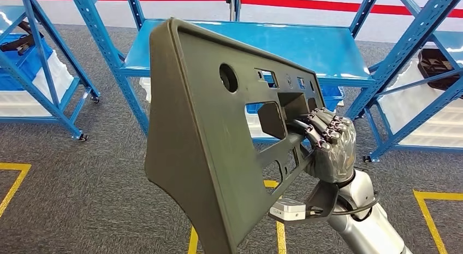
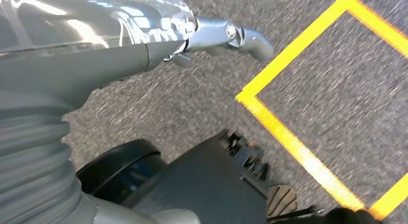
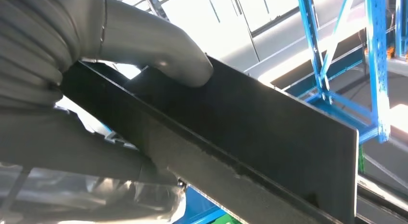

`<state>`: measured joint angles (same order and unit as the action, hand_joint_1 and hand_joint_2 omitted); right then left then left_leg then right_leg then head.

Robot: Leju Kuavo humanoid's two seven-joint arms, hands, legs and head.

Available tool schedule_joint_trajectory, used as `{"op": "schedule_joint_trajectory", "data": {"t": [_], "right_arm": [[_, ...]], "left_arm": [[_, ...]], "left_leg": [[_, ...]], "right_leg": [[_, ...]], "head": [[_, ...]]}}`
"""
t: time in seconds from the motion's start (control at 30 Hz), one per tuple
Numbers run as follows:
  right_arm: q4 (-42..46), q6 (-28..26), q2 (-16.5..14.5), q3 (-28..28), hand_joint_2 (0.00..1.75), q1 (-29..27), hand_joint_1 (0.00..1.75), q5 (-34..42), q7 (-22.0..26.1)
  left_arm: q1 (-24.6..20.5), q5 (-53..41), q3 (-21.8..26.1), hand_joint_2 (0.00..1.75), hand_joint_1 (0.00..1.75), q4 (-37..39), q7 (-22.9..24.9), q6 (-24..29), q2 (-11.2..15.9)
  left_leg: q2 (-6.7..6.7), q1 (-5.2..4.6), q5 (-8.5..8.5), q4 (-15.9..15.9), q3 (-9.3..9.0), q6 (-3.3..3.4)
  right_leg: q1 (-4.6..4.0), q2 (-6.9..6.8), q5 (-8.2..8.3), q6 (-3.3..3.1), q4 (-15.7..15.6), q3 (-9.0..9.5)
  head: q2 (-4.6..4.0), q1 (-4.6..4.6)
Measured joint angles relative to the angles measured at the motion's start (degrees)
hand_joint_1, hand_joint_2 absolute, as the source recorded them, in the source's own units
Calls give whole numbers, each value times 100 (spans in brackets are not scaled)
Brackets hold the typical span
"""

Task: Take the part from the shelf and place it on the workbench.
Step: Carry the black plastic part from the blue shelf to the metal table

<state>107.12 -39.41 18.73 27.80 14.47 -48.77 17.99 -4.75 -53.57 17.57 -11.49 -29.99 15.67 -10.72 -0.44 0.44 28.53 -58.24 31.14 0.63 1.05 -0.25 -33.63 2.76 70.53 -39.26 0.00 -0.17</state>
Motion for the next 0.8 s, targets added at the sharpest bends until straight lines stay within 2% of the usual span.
{"op": "schedule_joint_trajectory", "data": {"t": [0.03,0.07,0.1,0.13,0.2,0.23,0.27,0.33,0.4,0.43,0.5,0.53,0.57,0.6,0.63,0.7,0.73,0.77,0.8], "right_arm": [[0,-1,-11,-14,175,-36,169,-44,-3],[0,-2,-25,-26,175,-69,169,-76,-3],[0,-2,-38,-38,175,-95,169,-95,3],[0,-2,-52,-54,175,-111,169,-108,16],[3,-5,-81,-96,175,-133,169,-119,73],[8,-8,-97,-117,175,-145,169,-120,112],[14,-11,-115,-133,175,-156,169,-120,153],[27,-16,-156,-146,175,-170,169,-114,216],[53,-18,-192,-145,175,-169,169,-106,243],[70,-18,-204,-143,175,-167,169,-104,248],[92,-19,-219,-132,175,-160,169,-102,251],[95,-19,-223,-124,175,-154,169,-97,252],[95,-19,-229,-114,175,-142,169,-89,254],[94,-19,-237,-104,175,-126,169,-75,258],[95,-19,-250,-98,175,-106,169,-55,269],[100,-19,-281,-96,175,-73,169,4,335],[107,-19,-297,-98,175,-66,169,39,385],[115,-19,-311,-102,175,-63,169,71,441],[123,-19,-329,-104,175,-65,169,100,497]], "left_arm": [[6,-1,0,175,0,2,0,0,2],[11,-2,0,175,0,4,3,0,4],[14,-5,0,175,0,7,5,0,6],[17,-12,0,175,0,10,10,0,7],[11,-38,0,175,0,13,31,0,10],[6,-54,0,175,0,13,49,0,13],[8,-73,0,175,0,14,76,0,18],[32,-104,0,175,0,17,132,0,38],[47,-143,0,175,0,19,200,-1,66],[39,-169,-1,175,0,19,241,-2,84],[9,-222,-3,175,0,19,350,-9,121],[-8,-244,-6,175,0,19,405,-15,139],[-21,-260,-10,175,0,19,462,-20,156],[-29,-272,-15,175,0,19,512,-24,174],[-33,-280,-20,175,0,19,549,-26,197],[-22,-283,-25,175,0,19,550,-34,245],[-20,-282,-26,175,0,19,516,-42,271],[-17,-281,-27,175,0,19,471,-50,288],[-17,-282,-29,175,0,19,431,-57,304]], "left_leg": [[-26,1,-12,-6,22,2],[-62,2,-20,-15,38,-1],[-105,5,-26,-25,47,-5],[-156,10,-28,-36,51,-12],[-261,10,-37,-65,80,-47],[-313,7,-53,-82,124,-82],[-365,6,-77,-92,175,-125],[-449,13,-116,-99,259,-208],[-335,7,-9,-255,338,-251],[-231,4,138,-502,441,-261],[-66,1,502,-1278,757,-275],[-40,4,618,-1612,883,-280],[-22,10,638,-1770,926,-284],[2,19,555,-1698,861,-286],[55,29,385,-1398,692,-287],[298,21,67,-619,303,-287],[406,11,-6,-347,188,-272],[463,-8,-14,-225,159,-253],[437,-29,-1,-204,182,-225]], "right_leg": [[4,0,-85,5,277,-105],[9,0,-61,9,356,-114],[16,6,63,11,217,-19],[24,39,259,12,-114,165],[48,242,525,5,-830,536],[54,326,556,-5,-1050,638],[55,378,528,-16,-1134,665],[59,302,511,-52,-1165,650],[82,183,528,-115,-1179,647],[90,108,533,-151,-1188,651],[64,-40,531,-197,-1187,654],[55,-115,530,-202,-1187,656],[51,-184,530,-204,-1186,659],[51,-246,530,-203,-1183,664],[52,-301,527,-199,-1179,673],[36,-391,512,-169,-1157,685],[18,-438,507,-148,-1140,679],[-4,-489,509,-123,-1129,669],[-20,-551,516,-104,-1125,660]], "head": [[0,33],[0,62],[0,89],[0,111],[0,142],[0,149],[0,146],[0,115],[0,48],[0,2],[0,-79],[0,-103],[0,-118],[0,-135],[0,-149],[0,-188],[0,-202],[0,-203],[0,-199]]}}
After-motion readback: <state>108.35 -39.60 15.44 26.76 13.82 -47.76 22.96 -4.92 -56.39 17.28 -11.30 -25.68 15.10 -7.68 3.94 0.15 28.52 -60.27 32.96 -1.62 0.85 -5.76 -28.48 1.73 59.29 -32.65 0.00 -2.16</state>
